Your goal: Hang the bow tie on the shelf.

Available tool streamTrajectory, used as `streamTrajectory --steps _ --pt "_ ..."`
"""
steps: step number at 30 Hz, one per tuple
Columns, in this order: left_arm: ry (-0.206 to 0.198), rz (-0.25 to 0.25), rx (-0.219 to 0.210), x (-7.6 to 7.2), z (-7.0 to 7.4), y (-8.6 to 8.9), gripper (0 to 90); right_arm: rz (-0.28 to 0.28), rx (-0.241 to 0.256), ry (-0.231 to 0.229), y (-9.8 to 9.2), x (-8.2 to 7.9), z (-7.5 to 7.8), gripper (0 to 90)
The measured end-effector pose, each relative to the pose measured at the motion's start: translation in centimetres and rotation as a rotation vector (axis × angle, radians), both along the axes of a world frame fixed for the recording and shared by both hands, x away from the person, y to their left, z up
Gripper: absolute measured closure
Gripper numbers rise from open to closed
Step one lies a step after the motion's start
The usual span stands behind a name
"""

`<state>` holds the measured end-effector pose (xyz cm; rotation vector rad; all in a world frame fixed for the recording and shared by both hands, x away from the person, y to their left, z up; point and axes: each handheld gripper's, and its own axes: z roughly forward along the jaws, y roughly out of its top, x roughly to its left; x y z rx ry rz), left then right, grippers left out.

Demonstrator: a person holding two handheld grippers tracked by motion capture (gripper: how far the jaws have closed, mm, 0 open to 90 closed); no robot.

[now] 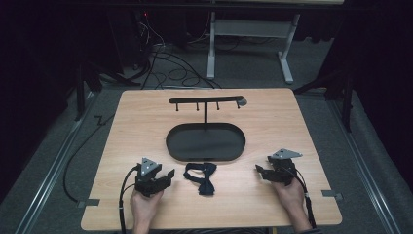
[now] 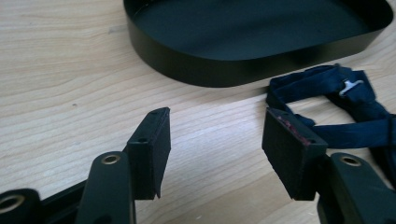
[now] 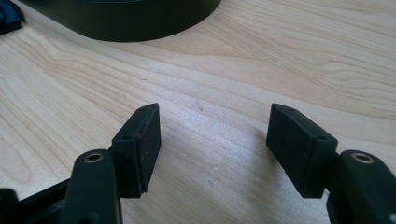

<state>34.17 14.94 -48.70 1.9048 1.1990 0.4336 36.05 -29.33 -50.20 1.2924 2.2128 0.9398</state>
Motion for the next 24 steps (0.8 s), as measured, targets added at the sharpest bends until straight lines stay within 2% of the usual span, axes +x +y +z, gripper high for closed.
streamTrajectory --steps 6,17,20,24 --pt "0.012 -0.028 -0.020 0.1 0.7 -0.8 42.6 0.000 0.000 0.000 0.0 0.0 0.0 36.8" --pt "0.025 -0.056 -0.002 0.6 1.1 -2.5 43.9 0.001 0.000 0.000 0.0 0.0 0.0 36.8" --pt "0.027 -0.071 -0.019 0.9 1.2 -3.0 45.4 0.001 0.000 0.000 0.0 0.0 0.0 36.8" --pt "0.032 -0.077 0.010 1.5 1.1 -3.8 47.4 0.000 0.000 0.000 0.0 0.0 0.0 36.8"
